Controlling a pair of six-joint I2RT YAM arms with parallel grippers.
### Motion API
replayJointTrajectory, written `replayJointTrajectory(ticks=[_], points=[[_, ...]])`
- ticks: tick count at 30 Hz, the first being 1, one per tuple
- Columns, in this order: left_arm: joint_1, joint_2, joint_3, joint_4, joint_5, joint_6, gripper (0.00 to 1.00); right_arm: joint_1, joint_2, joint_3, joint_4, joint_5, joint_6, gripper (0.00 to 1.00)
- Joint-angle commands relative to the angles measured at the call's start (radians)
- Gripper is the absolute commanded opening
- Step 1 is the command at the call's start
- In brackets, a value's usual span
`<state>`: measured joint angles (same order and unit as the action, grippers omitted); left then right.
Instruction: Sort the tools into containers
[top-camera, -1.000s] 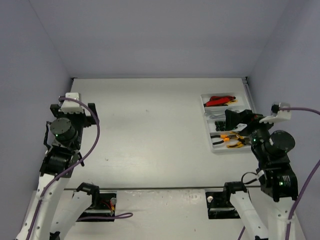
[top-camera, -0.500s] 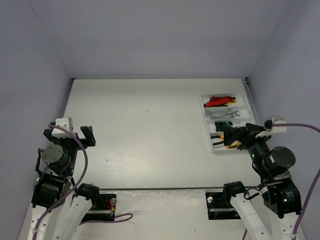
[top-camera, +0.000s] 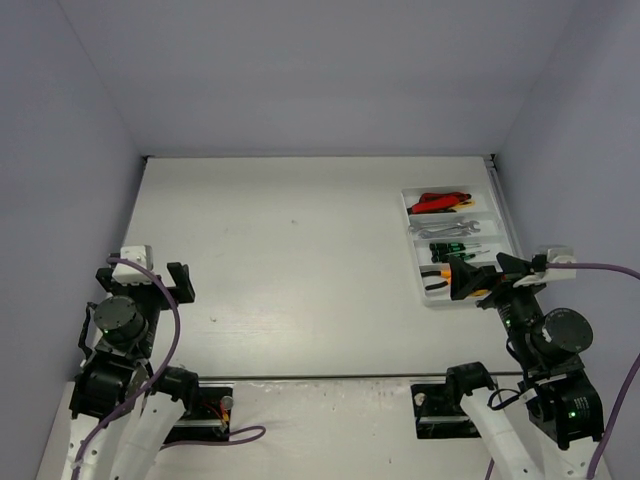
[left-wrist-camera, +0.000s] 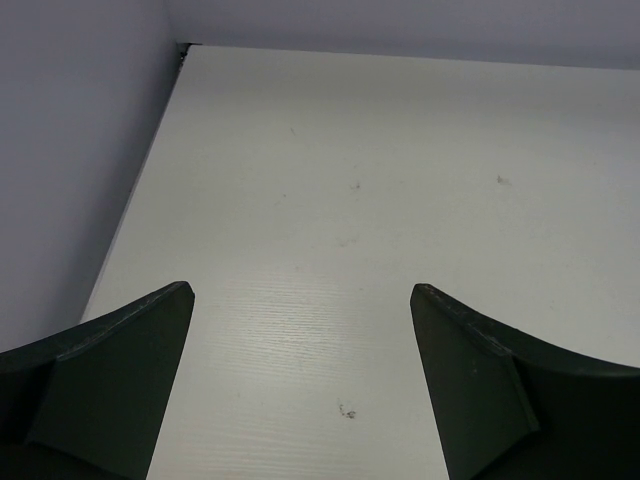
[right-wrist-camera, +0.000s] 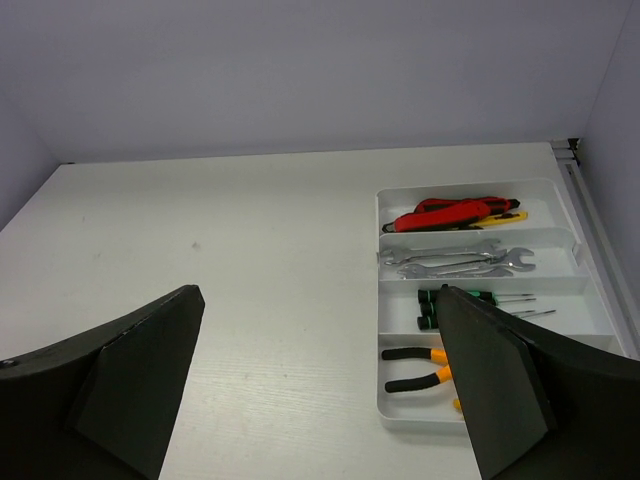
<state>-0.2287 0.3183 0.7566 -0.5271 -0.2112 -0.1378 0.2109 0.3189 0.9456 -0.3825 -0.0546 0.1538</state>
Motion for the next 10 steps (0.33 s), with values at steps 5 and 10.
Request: replayJointTrajectory(ticks=[5, 10], points=[[0.003, 0.005, 0.009, 0.042, -0.016, 0.006, 0.88, 0.007, 0.005, -0.001, 0.071, 0.032, -0.020, 1.00], [0.003, 0.010, 0.009, 0.040, -0.016, 0.007, 0.88, 0.007, 0.010, -0.002, 0.071, 0.032, -0.020, 1.00]])
